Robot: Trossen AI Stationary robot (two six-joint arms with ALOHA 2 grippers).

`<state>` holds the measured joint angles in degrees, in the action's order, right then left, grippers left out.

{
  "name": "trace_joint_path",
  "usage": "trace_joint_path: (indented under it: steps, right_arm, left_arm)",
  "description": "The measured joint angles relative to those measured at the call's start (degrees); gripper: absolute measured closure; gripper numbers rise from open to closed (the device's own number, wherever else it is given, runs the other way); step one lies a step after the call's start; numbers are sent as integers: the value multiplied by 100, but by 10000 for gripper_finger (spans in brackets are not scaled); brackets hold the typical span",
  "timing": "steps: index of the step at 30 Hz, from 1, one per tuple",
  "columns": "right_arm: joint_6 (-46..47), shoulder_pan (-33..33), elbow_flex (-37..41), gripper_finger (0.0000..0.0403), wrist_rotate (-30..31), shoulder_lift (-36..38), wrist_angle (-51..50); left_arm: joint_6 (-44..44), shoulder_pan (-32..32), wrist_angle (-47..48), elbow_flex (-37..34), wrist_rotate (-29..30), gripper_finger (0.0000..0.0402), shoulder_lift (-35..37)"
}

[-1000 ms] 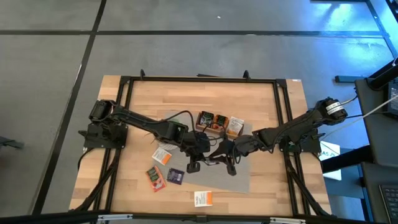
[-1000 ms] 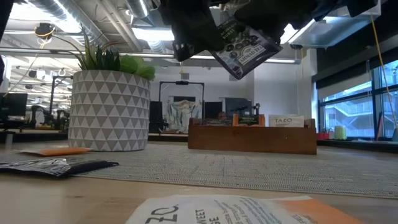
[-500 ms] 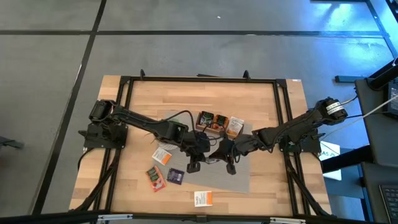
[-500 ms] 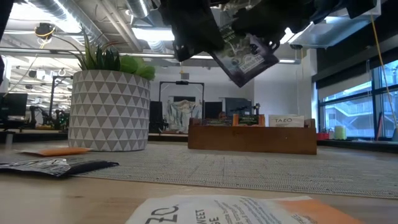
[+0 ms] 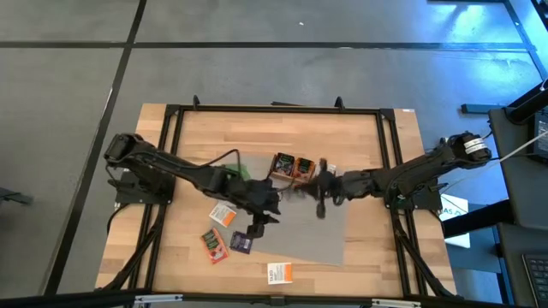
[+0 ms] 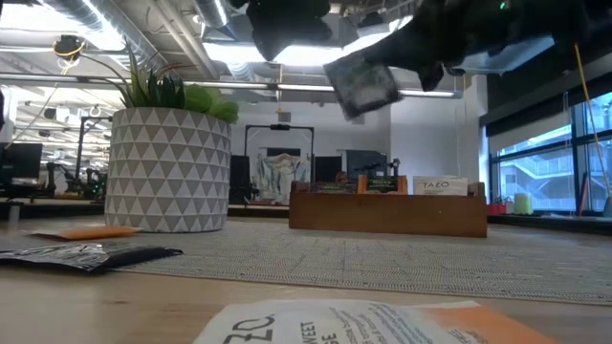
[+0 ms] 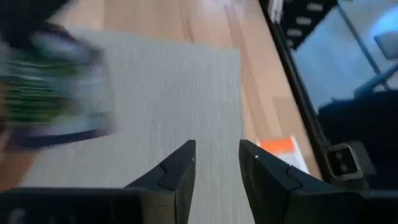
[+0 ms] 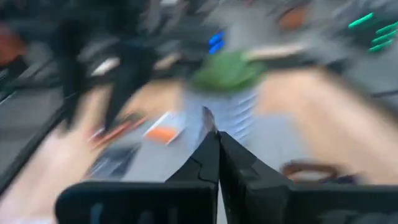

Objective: Pick & Place Tea
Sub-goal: Put the violet tea bag into the left section of the wooden organizer

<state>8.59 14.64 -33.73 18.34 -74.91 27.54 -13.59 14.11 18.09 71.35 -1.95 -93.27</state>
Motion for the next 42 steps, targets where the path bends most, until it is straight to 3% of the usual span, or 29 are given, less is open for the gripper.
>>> trace_joint_path:
  steps: [4, 8, 14, 26, 33, 42]
  right_arm:
    - [-457, -161, 517, 400, 981, -179, 1522]
    - [-462, -397, 679, 400, 1163, -597, 2251]
    - [-434, -736, 441, 400, 1177, -1465, 2619]
    - [-437, -1070, 102, 400, 1247, -2686, 3255]
    - [-584, -1073, 10, 397, 1709, -3060, 3363]
    - [-410, -1073, 8, 394, 1724, -3379, 3443]
  left_arm:
    - [249, 96, -945, -446, 102, 285, 249]
    - [300, 186, -1518, -699, 65, 284, 398]
    - [374, 333, -1947, -723, 71, 282, 434]
    - [385, 635, -1786, -725, 75, 283, 434]
    - [387, 679, -1741, -725, 93, 285, 432]
    - [387, 680, -1655, -725, 91, 283, 430]
